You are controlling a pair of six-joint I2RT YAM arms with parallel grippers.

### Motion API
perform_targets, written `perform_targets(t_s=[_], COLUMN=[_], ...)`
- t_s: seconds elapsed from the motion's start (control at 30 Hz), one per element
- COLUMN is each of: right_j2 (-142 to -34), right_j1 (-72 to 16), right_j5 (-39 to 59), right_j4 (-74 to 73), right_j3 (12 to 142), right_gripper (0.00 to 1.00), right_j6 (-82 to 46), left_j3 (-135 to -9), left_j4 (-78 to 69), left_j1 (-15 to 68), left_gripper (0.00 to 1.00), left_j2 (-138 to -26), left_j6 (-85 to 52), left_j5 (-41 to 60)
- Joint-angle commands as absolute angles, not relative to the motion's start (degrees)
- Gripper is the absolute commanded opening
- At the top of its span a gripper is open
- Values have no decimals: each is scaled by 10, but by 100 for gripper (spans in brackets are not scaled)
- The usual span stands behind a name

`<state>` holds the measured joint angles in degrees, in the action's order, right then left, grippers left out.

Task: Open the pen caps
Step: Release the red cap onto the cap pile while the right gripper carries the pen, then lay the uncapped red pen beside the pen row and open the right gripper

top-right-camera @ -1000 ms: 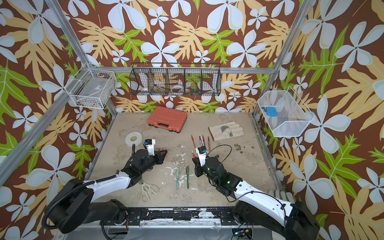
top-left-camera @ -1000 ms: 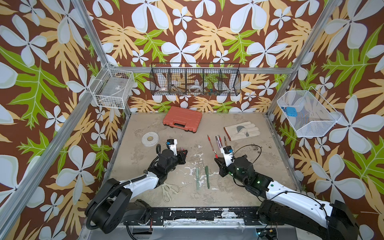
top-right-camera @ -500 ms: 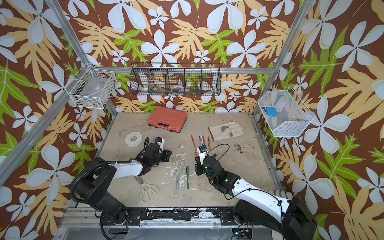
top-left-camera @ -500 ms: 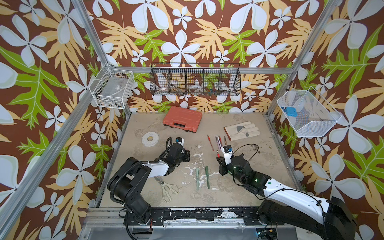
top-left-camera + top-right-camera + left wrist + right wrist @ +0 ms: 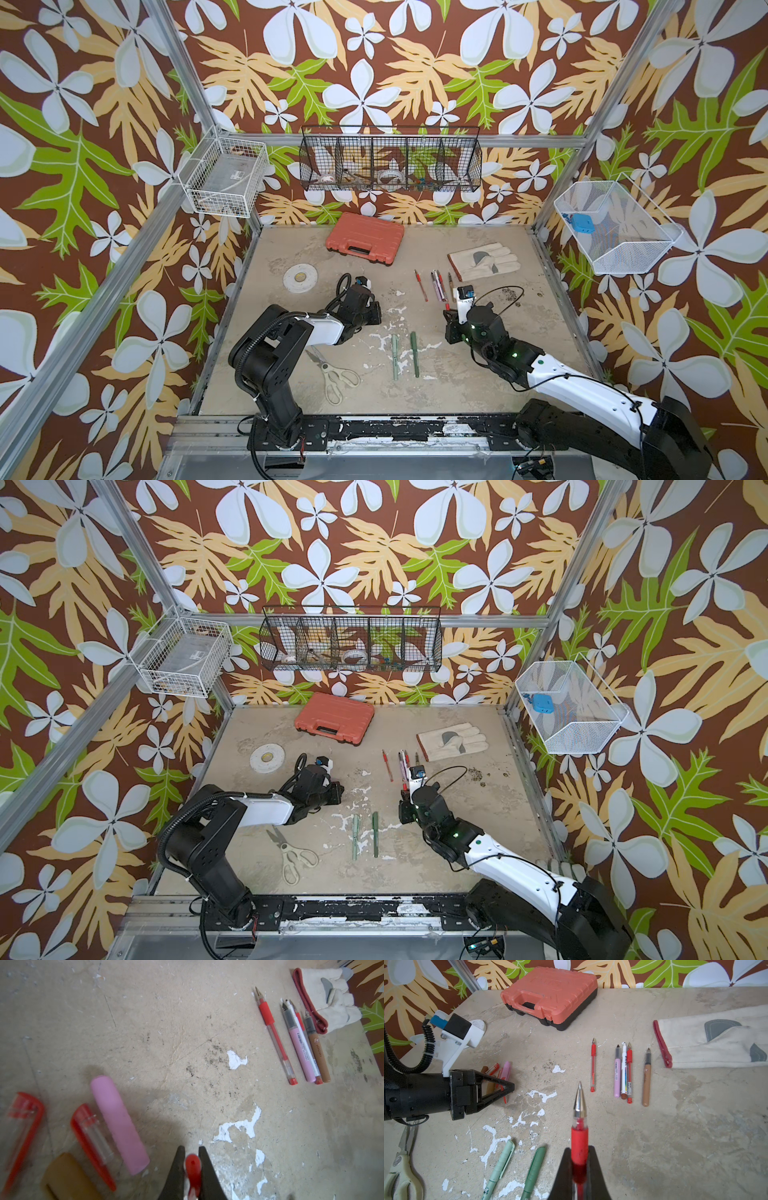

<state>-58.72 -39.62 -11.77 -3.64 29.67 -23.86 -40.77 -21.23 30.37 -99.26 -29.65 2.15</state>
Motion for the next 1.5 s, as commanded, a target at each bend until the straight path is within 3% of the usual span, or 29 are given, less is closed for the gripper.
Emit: perform_targets(t_s=[0.0, 0.1, 0.33, 0.8, 1.0, 1.47], right_j2=[-592, -609, -676, -780, -843, -987], right_j1=[-373, -339, -301, -218, -179, -174], right_j5=[-110, -109, -167, -134, -76, -59], right_j4=[-27, -18, -1, -16, -9, 23], right_j3=[297, 302, 328, 352, 385, 504], right_gripper=[0, 0, 0, 2, 3, 11], right_j6=[-258, -262, -258, -258, -254, -229], left_j3=[-414, -417, -419, -409, -392, -286], left_j4=[-201, -194, -187, -183, -201, -330], left_j1=[302, 302, 302, 304, 319, 334], left_gripper=[4, 9, 10, 28, 30, 32], left_j2=[-997, -999, -998, -972, -929, -775], left_j6=[-289, -289, -289, -289, -286, -315], left_j5=[20, 20, 40, 53, 60, 169])
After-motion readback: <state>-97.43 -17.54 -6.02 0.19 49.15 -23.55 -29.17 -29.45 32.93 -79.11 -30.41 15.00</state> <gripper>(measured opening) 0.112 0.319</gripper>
